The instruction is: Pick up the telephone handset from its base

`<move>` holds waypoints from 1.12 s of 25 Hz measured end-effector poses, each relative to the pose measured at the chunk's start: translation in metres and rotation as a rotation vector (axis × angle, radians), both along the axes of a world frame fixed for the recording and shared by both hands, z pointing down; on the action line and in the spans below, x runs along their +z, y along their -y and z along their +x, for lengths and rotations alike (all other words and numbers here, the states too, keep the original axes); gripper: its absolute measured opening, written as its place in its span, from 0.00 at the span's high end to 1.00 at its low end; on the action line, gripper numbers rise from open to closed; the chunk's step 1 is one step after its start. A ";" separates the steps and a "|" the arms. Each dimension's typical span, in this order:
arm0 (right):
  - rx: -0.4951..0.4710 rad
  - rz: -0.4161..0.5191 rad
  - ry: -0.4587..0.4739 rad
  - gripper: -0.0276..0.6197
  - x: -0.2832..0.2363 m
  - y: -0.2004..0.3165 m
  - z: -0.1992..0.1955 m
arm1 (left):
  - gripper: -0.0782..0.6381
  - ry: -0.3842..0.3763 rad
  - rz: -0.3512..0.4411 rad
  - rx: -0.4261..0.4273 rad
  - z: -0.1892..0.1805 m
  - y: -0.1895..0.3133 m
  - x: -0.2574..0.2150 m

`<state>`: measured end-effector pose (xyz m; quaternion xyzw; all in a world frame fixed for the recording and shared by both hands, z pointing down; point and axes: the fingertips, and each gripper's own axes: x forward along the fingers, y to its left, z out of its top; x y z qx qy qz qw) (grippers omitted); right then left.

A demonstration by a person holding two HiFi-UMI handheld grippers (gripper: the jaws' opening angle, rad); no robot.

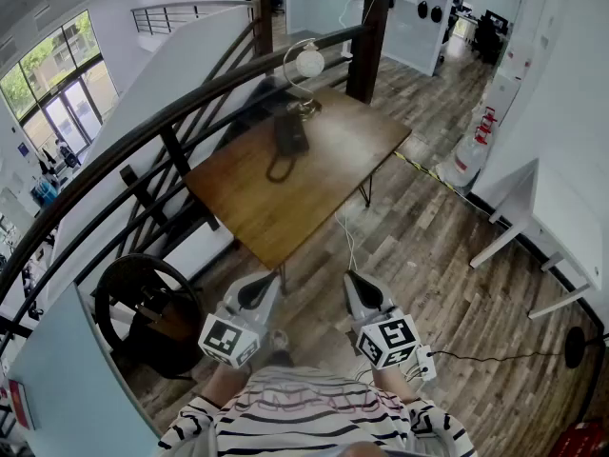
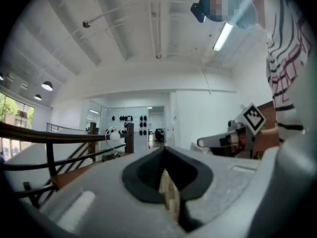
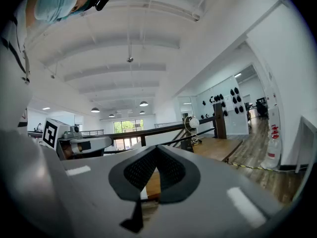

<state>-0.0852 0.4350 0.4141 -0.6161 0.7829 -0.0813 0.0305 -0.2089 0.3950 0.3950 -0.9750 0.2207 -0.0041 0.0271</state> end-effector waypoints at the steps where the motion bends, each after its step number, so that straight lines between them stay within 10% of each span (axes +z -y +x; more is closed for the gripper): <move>1: 0.001 -0.003 0.002 0.96 -0.001 -0.002 0.000 | 0.89 0.000 -0.001 0.001 0.000 -0.002 0.000; 14: 0.010 0.016 -0.002 0.95 -0.001 -0.013 0.008 | 0.89 -0.033 0.000 -0.048 0.004 -0.010 0.002; 28: 0.014 -0.016 -0.057 0.71 0.015 0.066 0.028 | 0.72 -0.023 -0.080 -0.053 0.027 0.073 0.035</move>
